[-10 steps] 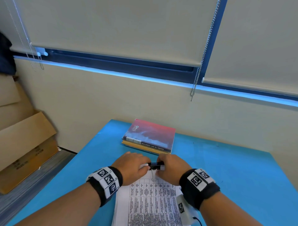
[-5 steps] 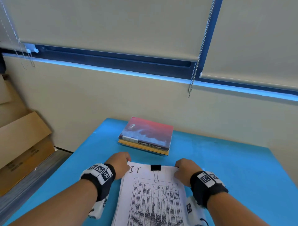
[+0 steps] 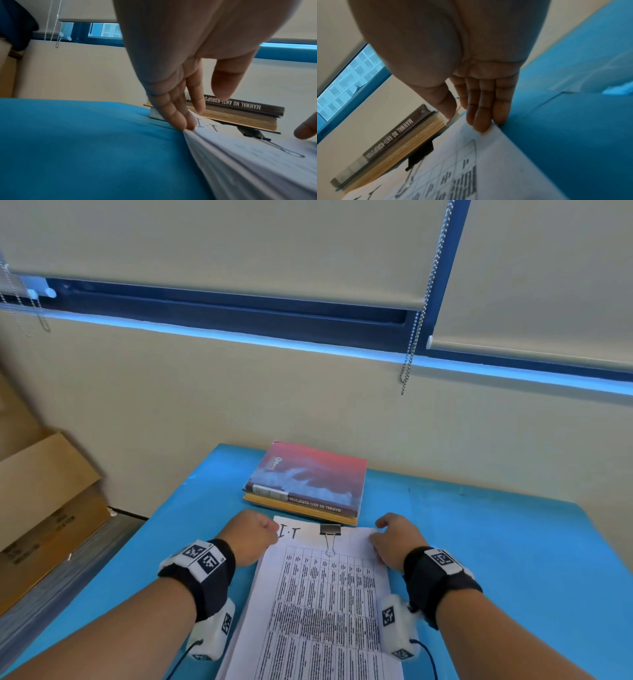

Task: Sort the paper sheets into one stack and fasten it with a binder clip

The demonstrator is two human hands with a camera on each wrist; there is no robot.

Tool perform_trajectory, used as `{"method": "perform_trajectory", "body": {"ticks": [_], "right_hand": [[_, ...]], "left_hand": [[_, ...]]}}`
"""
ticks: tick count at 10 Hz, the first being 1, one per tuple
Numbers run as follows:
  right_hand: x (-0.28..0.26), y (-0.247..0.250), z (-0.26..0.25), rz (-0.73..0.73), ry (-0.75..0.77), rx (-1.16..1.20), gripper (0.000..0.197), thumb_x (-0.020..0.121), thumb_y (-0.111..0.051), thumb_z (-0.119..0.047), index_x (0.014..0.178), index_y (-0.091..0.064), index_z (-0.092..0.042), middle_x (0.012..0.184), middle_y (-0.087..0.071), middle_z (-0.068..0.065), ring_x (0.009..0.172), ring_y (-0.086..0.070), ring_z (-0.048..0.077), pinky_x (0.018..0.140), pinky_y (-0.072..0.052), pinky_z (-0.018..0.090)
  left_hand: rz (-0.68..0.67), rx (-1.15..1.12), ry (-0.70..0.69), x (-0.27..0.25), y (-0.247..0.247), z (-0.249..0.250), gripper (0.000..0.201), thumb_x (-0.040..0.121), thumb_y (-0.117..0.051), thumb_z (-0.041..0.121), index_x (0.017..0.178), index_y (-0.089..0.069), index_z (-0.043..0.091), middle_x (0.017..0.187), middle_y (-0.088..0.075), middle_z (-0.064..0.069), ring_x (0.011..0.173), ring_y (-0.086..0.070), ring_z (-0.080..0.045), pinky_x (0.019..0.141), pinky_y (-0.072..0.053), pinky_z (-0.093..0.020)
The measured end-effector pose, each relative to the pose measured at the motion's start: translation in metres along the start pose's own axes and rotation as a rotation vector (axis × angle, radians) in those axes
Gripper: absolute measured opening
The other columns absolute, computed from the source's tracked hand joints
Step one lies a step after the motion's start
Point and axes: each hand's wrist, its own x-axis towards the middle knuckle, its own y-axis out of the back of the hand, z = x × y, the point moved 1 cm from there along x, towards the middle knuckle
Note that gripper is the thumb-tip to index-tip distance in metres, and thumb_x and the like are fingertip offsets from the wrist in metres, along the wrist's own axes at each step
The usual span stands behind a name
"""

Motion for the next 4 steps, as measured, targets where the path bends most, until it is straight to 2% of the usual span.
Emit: {"method": "perform_trajectory", "body": {"ticks": [1,2,3,4], "right_hand": [[-0.007,-0.001,-0.005,-0.023,0.029,-0.016,0.019,0.082,-0.058,-0.021,0.101,-0.058,-0.021,0.096,-0.066,0.006,0.089,-0.064,0.025,0.081,-0.053,0.031],[-0.025,0.003,-0.007,-0.033,0.055,-0.036,0.016,0.085,-0.062,-0.027,0.099,-0.057,-0.023,0.1,-0.062,0.0,0.092,-0.061,0.02,0.077,-0.046,0.026],[-0.056,0.014,-0.003,-0.033,0.062,0.023,0.016,0.086,-0.065,-0.032,0.096,-0.059,-0.021,0.093,-0.064,-0.001,0.081,-0.061,0.015,0.066,-0.046,0.024],[-0.093,0.011,0.016,-0.008,0.022,0.1,0.019,0.079,-0.068,-0.037,0.083,-0.063,-0.02,0.078,-0.067,-0.001,0.072,-0.067,0.019,0.067,-0.052,0.029]], "left_hand": [[-0.035,0.055,-0.009,-0.003,0.0,-0.002,0.005,0.084,-0.062,0.021,0.083,-0.057,0.021,0.088,-0.053,0.0,0.079,-0.049,-0.018,0.076,-0.04,-0.025],[-0.078,0.13,-0.023,-0.013,0.002,-0.007,0.016,0.087,-0.063,0.024,0.08,-0.048,0.024,0.09,-0.044,0.001,0.079,-0.042,-0.014,0.07,-0.037,-0.025],[-0.107,0.22,-0.039,-0.036,0.005,-0.009,0.011,0.09,-0.062,0.032,0.097,-0.053,0.032,0.1,-0.044,0.004,0.088,-0.05,-0.018,0.078,-0.041,-0.025],[-0.135,0.435,-0.028,-0.075,0.006,-0.019,0.03,0.087,-0.061,0.047,0.112,-0.057,0.031,0.111,-0.051,0.008,0.117,-0.056,-0.017,0.096,-0.043,-0.026]]}}
